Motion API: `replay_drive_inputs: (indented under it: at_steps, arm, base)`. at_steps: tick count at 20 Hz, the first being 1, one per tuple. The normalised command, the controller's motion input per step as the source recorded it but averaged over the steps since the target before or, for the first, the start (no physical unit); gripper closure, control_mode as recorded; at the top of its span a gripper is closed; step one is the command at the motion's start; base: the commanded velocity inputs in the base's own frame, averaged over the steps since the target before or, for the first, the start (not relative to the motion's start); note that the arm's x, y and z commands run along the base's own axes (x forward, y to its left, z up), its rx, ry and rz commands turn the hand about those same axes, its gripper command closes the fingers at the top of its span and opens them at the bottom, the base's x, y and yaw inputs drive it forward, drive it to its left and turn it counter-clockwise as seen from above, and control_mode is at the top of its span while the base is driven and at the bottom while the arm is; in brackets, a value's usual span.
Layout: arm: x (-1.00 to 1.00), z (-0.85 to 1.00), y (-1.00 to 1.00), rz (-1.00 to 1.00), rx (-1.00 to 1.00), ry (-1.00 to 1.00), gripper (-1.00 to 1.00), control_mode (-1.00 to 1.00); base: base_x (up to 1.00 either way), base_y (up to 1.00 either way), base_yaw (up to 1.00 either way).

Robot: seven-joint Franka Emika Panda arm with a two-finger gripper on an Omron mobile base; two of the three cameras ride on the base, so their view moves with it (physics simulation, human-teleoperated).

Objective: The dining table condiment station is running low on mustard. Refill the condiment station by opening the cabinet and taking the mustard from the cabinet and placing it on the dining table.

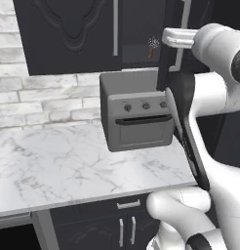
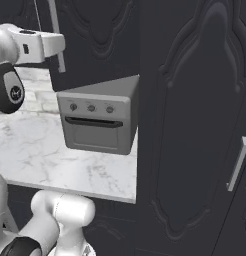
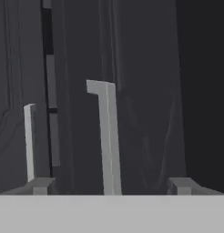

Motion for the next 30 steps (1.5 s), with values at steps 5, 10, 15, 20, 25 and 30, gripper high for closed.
replay_drive_inputs:
  at_steps: [5, 10, 15, 20, 25, 30]
  arm:
    - [-0.57, 0.09, 0.74, -0.02, -0.22, 0.08, -1.00, -1.00]
    - [0.08, -0.36, 0.91, -0.01, -0.35, 0.14, -1.00, -1.00]
    - [0.58, -0.72, 0.42, 0.00, -0.36, 0.14, -1.00, -1.00]
    - [0.72, -0.44, 0.15, 0.00, -0.27, 0.16, -1.00, -1.00]
    - [0.69, -0.04, -0.01, -0.01, -0.19, 0.13, -1.00, -1.00]
    - [0.17, 0.00, -0.32, -0.04, -0.09, 0.14, -1.00, -1.00]
  base:
    - [0.00, 0.00, 0.00]
    - [0.00, 0.00, 0.00]
    - [0.00, 0.00, 0.00]
    - [0.00, 0.00, 0.00]
    - [0.00, 0.00, 0.00]
    - [0.00, 0.00, 0.00]
